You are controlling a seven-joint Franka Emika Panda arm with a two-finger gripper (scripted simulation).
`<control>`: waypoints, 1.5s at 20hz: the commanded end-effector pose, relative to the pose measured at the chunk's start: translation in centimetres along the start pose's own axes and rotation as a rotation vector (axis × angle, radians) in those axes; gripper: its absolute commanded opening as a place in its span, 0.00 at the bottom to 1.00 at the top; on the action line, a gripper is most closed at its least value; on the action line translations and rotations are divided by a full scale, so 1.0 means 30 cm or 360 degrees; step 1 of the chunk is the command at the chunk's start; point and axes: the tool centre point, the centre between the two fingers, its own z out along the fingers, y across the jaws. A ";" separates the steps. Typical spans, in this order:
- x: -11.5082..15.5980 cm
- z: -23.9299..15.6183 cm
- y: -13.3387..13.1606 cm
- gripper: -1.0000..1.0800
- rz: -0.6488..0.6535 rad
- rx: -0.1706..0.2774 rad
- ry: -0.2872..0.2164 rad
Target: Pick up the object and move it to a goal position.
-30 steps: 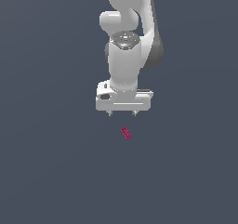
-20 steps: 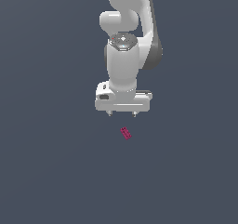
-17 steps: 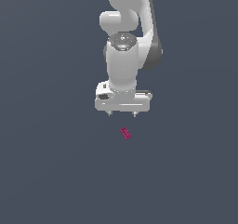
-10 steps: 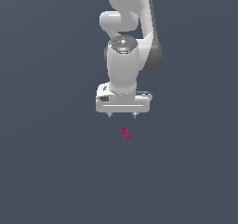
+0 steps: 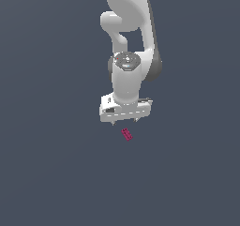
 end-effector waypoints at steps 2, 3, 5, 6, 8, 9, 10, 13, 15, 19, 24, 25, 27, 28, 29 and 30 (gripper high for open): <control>-0.002 0.073 -0.013 0.96 -0.0160 -0.0002 -0.0019; -0.003 0.095 -0.018 0.96 -0.0208 -0.0001 -0.0025; -0.005 0.135 -0.026 0.96 -0.0297 0.0001 -0.0035; -0.007 0.153 -0.030 0.96 -0.0338 0.0002 -0.0039; -0.009 0.186 -0.038 0.96 -0.0411 0.0005 -0.0046; -0.011 0.201 -0.041 0.96 -0.0444 0.0007 -0.0050; -0.012 0.214 -0.044 0.96 -0.0474 0.0008 -0.0052; -0.016 0.248 -0.053 0.96 -0.0548 0.0013 -0.0059; -0.018 0.264 -0.057 0.96 -0.0585 0.0016 -0.0062; -0.020 0.282 -0.062 0.96 -0.0626 0.0019 -0.0066; -0.022 0.287 -0.061 0.96 -0.0623 0.0020 -0.0067; -0.022 0.293 -0.061 0.96 -0.0623 0.0020 -0.0067; -0.023 0.311 -0.061 0.96 -0.0625 0.0020 -0.0067; -0.024 0.323 -0.062 0.96 -0.0626 0.0020 -0.0067; -0.025 0.338 -0.062 0.96 -0.0626 0.0020 -0.0067; -0.026 0.355 -0.063 0.96 -0.0628 0.0020 -0.0067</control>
